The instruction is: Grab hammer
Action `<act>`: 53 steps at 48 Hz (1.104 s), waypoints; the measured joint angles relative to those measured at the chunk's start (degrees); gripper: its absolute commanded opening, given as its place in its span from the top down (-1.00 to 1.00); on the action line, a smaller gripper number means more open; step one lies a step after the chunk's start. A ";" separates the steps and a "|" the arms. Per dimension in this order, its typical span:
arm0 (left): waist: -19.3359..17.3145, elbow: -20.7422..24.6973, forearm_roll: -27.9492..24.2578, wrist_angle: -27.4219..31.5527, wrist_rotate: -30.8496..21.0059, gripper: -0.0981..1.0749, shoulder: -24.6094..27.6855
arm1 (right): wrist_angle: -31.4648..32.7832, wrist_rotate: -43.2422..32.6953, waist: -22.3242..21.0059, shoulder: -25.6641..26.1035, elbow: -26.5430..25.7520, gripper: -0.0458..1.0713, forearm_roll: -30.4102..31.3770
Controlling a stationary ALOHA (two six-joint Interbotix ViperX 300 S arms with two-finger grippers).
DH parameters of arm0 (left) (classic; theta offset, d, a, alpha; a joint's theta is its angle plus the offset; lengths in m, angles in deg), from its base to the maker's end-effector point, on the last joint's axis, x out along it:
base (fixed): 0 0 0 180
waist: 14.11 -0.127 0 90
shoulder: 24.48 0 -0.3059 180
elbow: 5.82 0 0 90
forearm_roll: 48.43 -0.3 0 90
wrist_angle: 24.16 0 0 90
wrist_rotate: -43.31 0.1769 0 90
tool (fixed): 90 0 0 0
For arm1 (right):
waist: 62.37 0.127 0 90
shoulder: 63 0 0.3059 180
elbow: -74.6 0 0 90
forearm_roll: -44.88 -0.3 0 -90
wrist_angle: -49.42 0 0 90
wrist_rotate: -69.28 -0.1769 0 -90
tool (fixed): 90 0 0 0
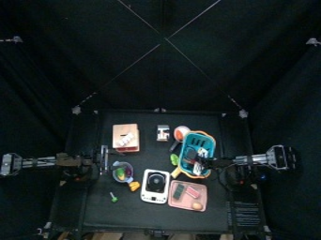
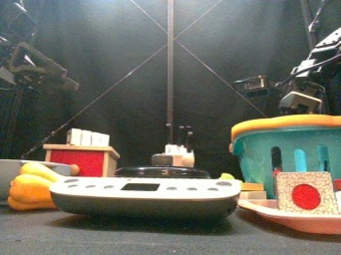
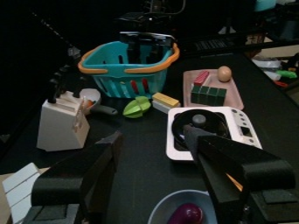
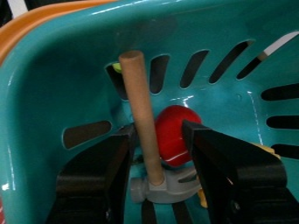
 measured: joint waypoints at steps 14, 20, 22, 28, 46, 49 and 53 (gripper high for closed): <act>0.00 0.00 0.00 0.09 0.09 -0.75 0.00 | 0.70 -0.09 0.00 0.00 0.09 -0.13 0.00; 0.00 0.09 0.00 0.09 0.09 -0.75 0.00 | 2.46 -0.18 -0.09 0.26 -0.26 -0.08 0.00; 0.00 0.00 0.00 0.09 0.09 -0.75 0.00 | 3.34 -0.18 -0.09 0.53 -0.44 -0.08 0.00; 0.00 0.00 0.00 0.00 0.09 -0.75 0.00 | 5.19 -0.18 -0.09 2.81 -1.14 -0.08 0.00; 0.00 0.00 0.00 0.09 0.09 -0.75 0.00 | 7.56 -0.44 -0.35 12.48 -1.41 -0.07 -0.09; 0.00 0.09 0.00 0.09 0.00 -0.75 0.00 | 7.56 -0.44 -0.62 13.10 -1.14 -0.07 -0.18; 0.09 0.00 0.00 0.00 0.09 -0.75 0.00 | 7.47 -0.53 -0.79 13.45 -0.97 -0.07 -0.18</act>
